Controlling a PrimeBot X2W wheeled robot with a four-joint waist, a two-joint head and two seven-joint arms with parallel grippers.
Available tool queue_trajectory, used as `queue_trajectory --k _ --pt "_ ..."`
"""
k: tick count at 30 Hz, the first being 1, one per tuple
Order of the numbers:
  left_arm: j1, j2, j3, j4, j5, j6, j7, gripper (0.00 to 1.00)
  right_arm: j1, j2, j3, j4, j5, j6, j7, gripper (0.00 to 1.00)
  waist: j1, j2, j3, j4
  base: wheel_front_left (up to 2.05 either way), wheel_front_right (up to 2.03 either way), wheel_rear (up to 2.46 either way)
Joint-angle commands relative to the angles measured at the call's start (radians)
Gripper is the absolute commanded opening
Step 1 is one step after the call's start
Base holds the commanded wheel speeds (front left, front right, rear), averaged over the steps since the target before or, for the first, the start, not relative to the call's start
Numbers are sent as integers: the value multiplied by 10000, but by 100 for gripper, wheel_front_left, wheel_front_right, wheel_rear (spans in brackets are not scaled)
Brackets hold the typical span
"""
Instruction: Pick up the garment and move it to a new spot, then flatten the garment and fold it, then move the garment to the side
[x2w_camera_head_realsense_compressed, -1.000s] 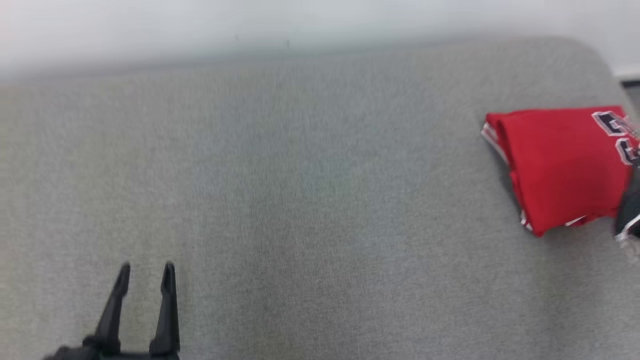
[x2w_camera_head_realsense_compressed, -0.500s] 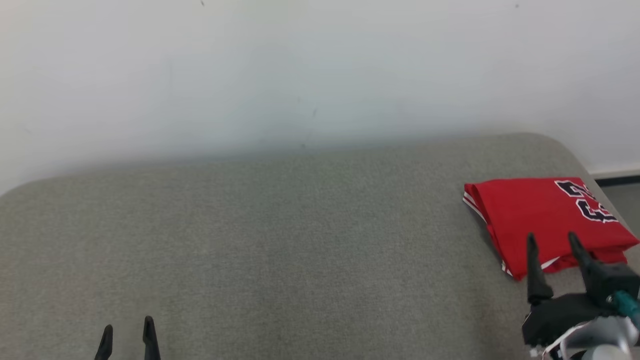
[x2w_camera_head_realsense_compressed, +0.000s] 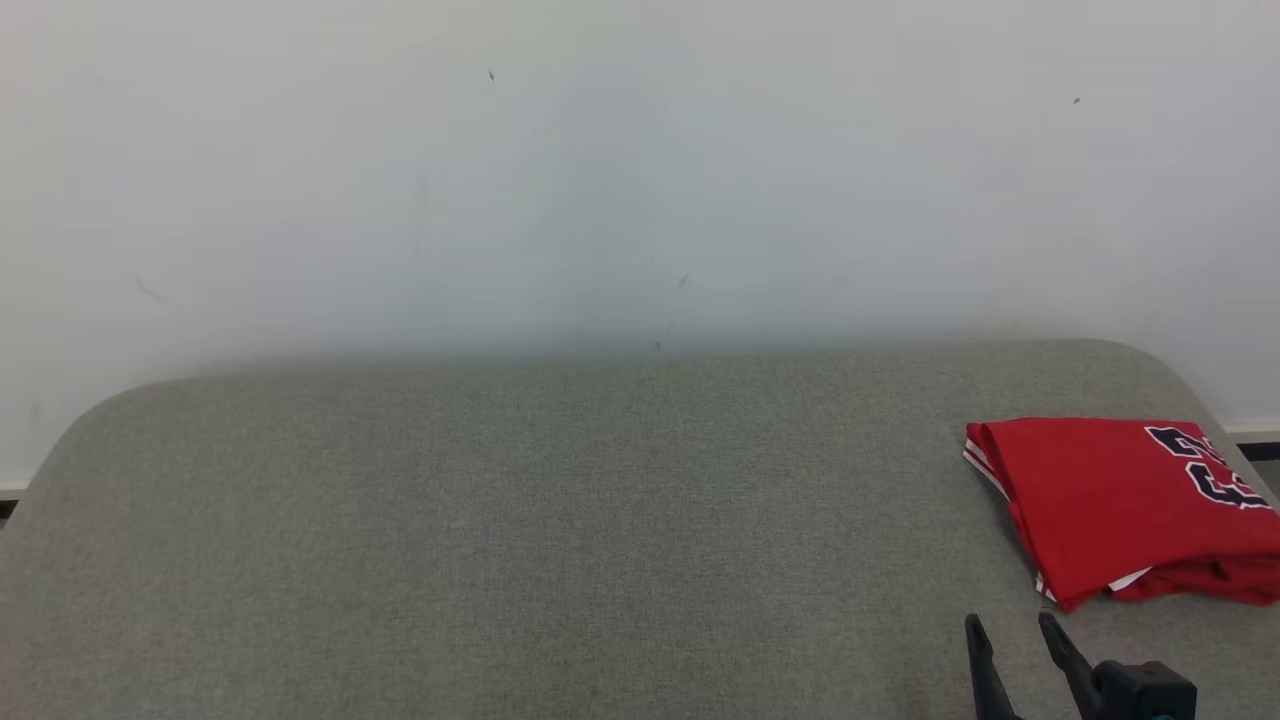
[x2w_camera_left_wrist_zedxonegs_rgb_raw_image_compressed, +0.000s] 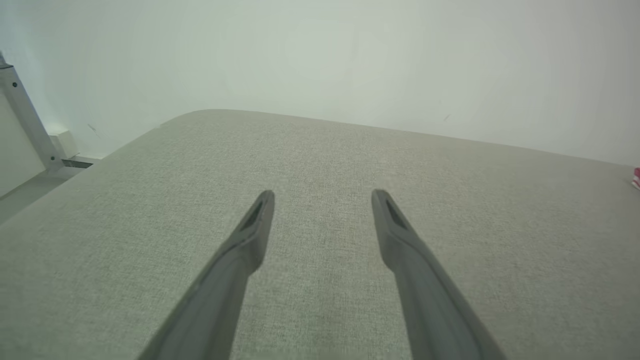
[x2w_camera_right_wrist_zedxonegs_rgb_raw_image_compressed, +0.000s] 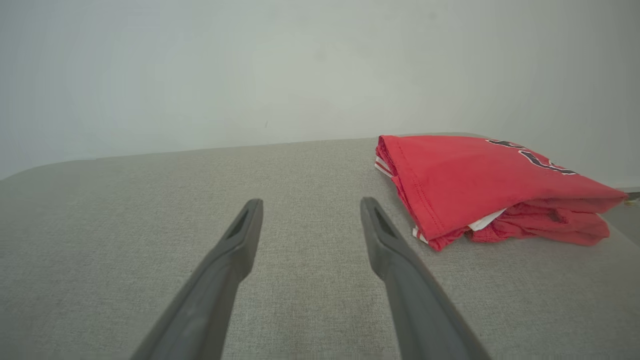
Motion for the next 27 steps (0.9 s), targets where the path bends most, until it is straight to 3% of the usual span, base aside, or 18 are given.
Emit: queue_trajectory --k 1,10,27 --pt "96 23 23 163 57 -23 -21 100 103 41 -47 89 56 7 94 100 1 1 -19 16 0 0 0" --pt "-150 117 126 517 35 -132 -23 100 138 99 -60 82 -256 7 445 100 1 1 34 16 0 0 0" --pt "-42 1 371 290 -63 -208 -23 100 79 105 60 185 373 7 277 100 1 1 149 -133 0 0 0"
